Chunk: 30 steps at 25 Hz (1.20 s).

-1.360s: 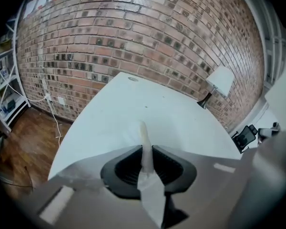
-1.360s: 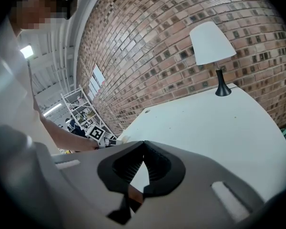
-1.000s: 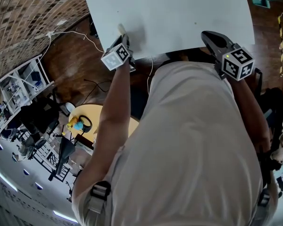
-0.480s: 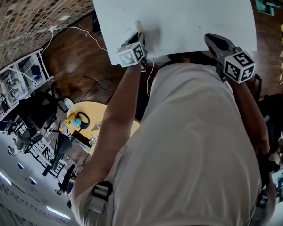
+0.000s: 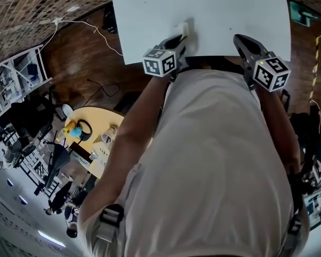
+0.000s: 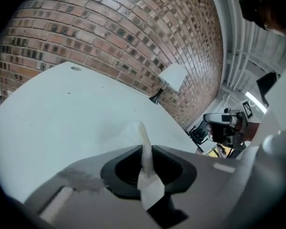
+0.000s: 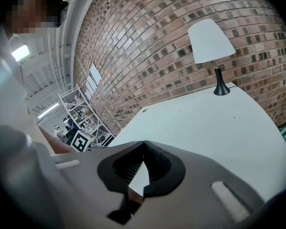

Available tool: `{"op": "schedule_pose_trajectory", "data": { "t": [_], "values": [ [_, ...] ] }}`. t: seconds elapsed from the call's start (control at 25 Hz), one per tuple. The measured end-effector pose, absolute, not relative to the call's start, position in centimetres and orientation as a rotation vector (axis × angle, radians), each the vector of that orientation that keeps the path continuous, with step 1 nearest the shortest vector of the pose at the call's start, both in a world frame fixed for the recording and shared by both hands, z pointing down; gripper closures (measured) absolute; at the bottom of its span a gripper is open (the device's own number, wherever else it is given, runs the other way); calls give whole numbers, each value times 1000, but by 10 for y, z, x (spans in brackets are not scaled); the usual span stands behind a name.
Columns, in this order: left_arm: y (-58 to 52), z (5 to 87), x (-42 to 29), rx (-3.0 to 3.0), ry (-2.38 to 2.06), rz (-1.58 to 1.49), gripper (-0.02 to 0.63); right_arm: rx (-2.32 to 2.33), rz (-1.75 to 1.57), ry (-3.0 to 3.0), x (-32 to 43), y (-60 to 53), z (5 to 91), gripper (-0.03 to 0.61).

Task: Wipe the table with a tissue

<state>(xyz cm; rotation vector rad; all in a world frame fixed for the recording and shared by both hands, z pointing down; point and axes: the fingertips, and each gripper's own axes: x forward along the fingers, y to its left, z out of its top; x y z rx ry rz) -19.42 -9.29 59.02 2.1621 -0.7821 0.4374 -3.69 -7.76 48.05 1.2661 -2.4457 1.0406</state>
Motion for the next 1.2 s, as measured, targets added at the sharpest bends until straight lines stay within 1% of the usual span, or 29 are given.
{"op": "schedule_pose_trajectory", "data": {
  "t": [0.12,0.44,0.64,0.8,1.2],
  "values": [
    [-96,570,-211,2201,-812,345,549,1276,1035,-2445,-44,-75,480,572],
    [-99,539,-295,2173,-1026,156,549,1302,984,-2451,-72,-71,468,572],
    [-87,540,-300,2190,-982,60,549,1383,916,-2402,-69,-63,469,572],
    [-99,530,-317,2216,-959,82,549,1377,907,-2408,-93,-74,469,572],
    [-94,519,-258,2309,-826,194,548,1451,860,-2423,-59,-72,444,572]
  ]
}}
